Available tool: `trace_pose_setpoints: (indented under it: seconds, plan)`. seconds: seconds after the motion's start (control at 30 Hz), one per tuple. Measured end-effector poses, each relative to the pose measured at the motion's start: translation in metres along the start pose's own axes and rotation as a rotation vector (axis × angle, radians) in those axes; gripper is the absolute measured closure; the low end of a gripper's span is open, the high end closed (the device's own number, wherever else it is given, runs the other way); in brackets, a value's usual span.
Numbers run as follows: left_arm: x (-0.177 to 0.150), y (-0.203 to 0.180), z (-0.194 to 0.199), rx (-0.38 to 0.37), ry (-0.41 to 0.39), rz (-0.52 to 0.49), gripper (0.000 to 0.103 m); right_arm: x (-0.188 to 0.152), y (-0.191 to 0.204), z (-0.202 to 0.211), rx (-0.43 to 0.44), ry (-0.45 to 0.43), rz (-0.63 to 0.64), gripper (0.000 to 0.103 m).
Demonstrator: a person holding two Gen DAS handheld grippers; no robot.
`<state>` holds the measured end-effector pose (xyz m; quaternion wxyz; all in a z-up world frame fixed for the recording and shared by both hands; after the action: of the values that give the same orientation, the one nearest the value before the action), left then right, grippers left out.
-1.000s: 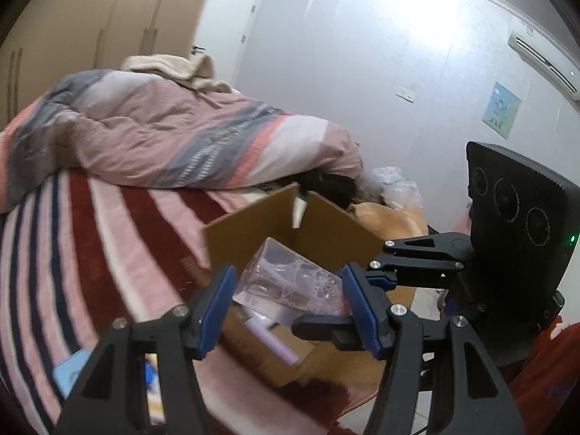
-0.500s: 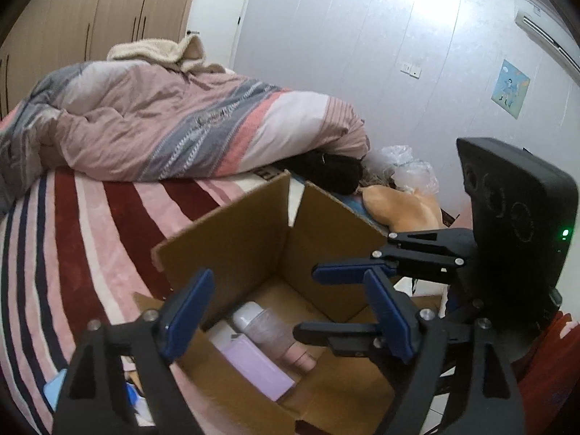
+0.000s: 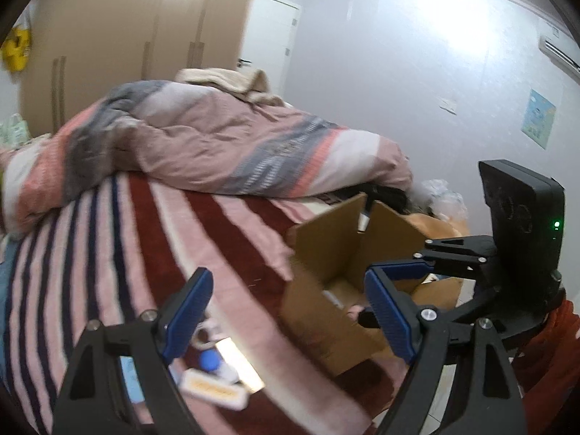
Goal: Organize rigid objects
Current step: 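Lower the spray bottle into the cardboard box and open the right gripper, then grasp the white KATO-KATO box with the right gripper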
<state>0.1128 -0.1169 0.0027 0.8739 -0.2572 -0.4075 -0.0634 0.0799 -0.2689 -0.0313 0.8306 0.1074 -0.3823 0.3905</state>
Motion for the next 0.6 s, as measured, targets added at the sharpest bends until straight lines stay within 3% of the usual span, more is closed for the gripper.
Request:
trace_pose_setpoints:
  seconds: [0.3, 0.47, 0.6]
  plan:
    - [-0.024, 0.083, 0.054, 0.118, -0.075, 0.055, 0.018, 0.034, 0.084, -0.053, 0.148, 0.051, 0.109, 0.058]
    - [-0.045, 0.127, 0.059, 0.149, -0.075, 0.088, 0.017, 0.025, 0.112, -0.104, 0.21, 0.145, 0.123, 0.058]
    - [-0.063, 0.157, 0.053, 0.151, -0.054, 0.125, 0.017, 0.006, 0.117, -0.144, 0.2, 0.231, 0.125, 0.058]
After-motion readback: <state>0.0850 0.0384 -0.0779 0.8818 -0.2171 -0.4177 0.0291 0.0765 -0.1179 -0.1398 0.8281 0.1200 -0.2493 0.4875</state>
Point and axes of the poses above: each gripper's, at about its wrist camera, not at the fingertips, and z roughly against the way its jaws point, y to its left, x to its top, the point moved 6 cm from there along -z, roughly the way its jaws point, and after that the axes turned 15 degrees about z, right-handed, at the moved point
